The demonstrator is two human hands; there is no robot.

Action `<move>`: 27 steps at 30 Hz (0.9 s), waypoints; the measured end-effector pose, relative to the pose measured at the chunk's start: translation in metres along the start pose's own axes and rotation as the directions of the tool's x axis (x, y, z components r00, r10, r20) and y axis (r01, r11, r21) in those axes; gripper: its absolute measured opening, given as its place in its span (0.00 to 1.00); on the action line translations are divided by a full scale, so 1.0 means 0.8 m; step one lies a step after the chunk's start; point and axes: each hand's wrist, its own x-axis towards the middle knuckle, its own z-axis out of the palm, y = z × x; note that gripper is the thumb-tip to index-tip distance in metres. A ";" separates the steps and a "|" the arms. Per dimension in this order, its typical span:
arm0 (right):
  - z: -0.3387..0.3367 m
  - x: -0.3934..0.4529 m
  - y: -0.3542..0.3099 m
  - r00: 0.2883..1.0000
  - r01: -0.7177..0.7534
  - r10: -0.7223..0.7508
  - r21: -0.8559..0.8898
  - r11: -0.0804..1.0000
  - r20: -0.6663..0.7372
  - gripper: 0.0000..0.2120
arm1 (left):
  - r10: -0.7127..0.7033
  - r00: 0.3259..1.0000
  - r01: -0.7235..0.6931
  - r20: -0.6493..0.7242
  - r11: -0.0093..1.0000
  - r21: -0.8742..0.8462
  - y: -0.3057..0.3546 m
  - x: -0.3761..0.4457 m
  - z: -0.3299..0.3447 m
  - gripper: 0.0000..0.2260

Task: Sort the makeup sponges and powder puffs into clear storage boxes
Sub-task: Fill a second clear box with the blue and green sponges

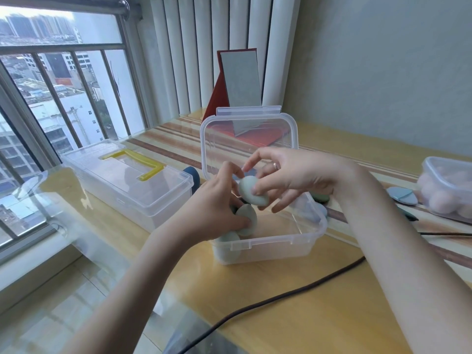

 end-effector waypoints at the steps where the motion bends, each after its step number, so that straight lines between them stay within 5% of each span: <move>1: -0.006 -0.004 0.001 1.000 -0.019 0.019 0.001 1.000 -0.005 0.18 | -0.003 1.000 0.003 0.014 1.000 -0.001 0.000 0.000 0.000 0.30; 10: 0.001 -0.020 -0.010 0.950 0.086 0.036 -0.371 0.925 0.311 0.13 | 0.098 0.995 -0.100 0.022 0.983 0.156 0.000 0.002 0.002 0.08; 27: 0.069 0.003 -0.011 0.998 -0.012 0.054 -0.658 0.753 0.043 0.10 | 0.032 0.999 -0.023 -0.041 0.978 0.206 0.005 0.004 0.003 0.08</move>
